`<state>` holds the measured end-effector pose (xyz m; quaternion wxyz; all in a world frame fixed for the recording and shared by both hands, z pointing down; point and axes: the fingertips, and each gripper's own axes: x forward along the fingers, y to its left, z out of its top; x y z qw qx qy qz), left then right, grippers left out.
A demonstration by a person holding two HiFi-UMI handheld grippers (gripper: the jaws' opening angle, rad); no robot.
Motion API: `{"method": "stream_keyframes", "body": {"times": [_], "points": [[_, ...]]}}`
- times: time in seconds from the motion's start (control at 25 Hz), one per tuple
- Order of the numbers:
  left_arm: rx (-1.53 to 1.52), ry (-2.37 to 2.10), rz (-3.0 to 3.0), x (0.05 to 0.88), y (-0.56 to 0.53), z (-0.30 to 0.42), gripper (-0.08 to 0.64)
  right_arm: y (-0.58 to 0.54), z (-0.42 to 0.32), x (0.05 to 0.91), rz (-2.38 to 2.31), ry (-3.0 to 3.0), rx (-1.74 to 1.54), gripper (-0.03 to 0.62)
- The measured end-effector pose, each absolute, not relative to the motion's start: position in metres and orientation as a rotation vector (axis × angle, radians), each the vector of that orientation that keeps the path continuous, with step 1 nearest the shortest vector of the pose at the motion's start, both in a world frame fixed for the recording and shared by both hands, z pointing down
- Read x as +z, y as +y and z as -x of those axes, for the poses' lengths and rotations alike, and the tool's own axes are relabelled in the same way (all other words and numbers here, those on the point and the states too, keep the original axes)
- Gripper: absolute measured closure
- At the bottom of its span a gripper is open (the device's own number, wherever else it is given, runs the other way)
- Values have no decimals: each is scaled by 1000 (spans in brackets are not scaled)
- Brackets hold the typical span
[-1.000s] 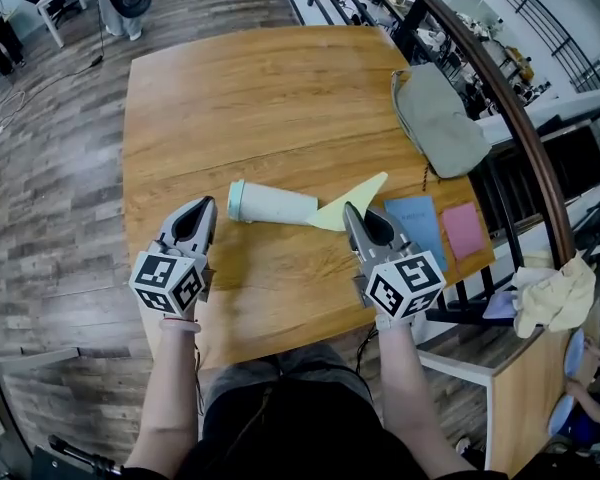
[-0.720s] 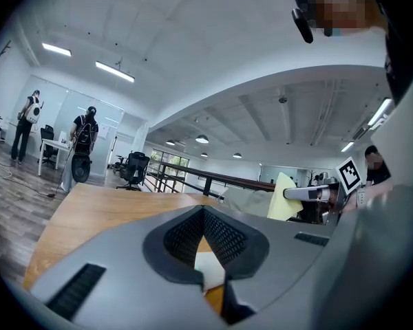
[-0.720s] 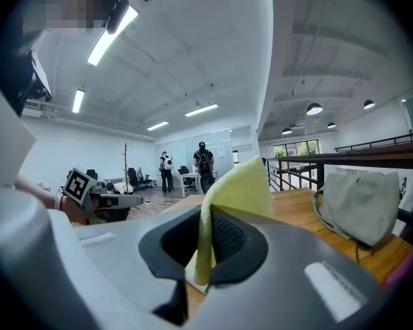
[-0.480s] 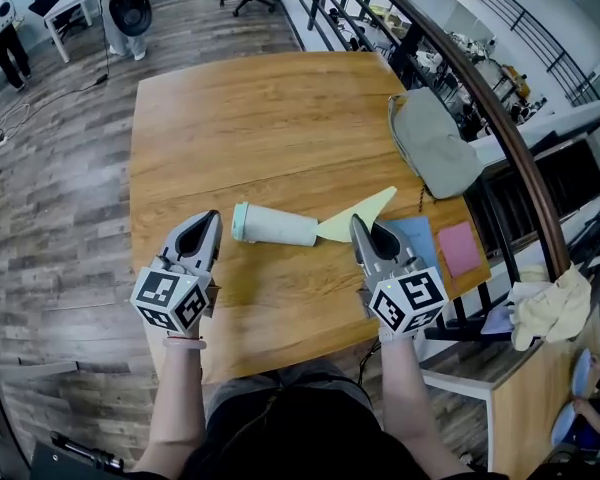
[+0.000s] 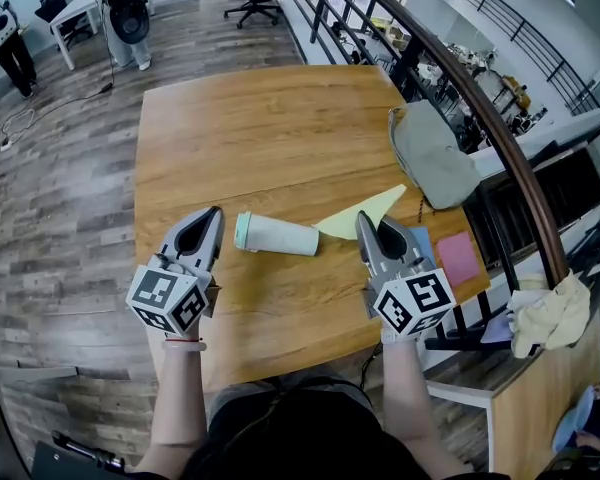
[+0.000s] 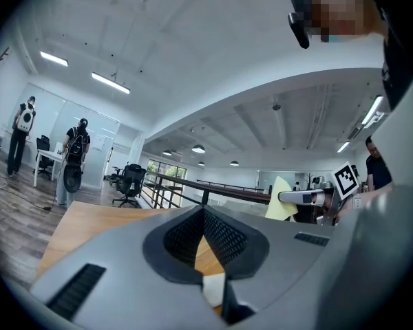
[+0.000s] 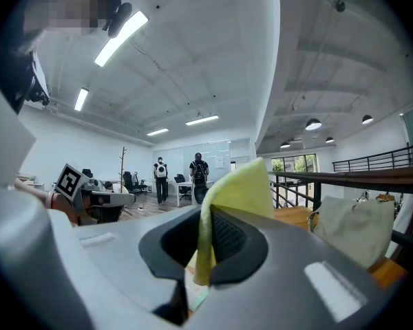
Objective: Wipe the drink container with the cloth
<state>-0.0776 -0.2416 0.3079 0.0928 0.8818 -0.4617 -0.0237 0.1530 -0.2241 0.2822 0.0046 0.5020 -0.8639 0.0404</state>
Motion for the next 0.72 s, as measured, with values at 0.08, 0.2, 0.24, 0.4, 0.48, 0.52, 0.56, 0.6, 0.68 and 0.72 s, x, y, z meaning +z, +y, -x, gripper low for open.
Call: {"method": "stream_keyframes", "body": {"times": [0.08, 0.2, 0.24, 0.4, 0.48, 0.52, 0.56, 0.6, 0.68, 0.72], "points": [[-77, -1374, -2625, 303, -242, 77, 563, -224, -153, 278, -1584, -2711, 122, 577], [-87, -1376, -2635, 297, -241, 77, 563, -224, -154, 272, -1595, -2716, 111, 577], [-92, -1375, -2636, 295, -240, 77, 563, -224, -154, 270, -1598, -2716, 107, 577], [-117, -1372, -2641, 289, -239, 76, 563, -222, -156, 265, -1610, -2721, 102, 577], [-121, -1370, -2643, 288, -239, 75, 563, -222, -157, 264, -1616, -2724, 105, 577], [-121, -1369, -2644, 288, -239, 74, 563, -223, -158, 265, -1618, -2725, 106, 577], [-121, -1368, -2645, 288, -239, 74, 563, -223, -158, 265, -1618, -2727, 108, 577], [-121, -1368, -2644, 288, -238, 74, 563, -223, -157, 265, -1616, -2729, 109, 577], [-124, -1372, -2641, 289, -238, 75, 563, -224, -156, 266, -1610, -2735, 111, 577], [-126, -1374, -2639, 289, -239, 76, 563, -224, -156, 266, -1606, -2737, 112, 577]]}}
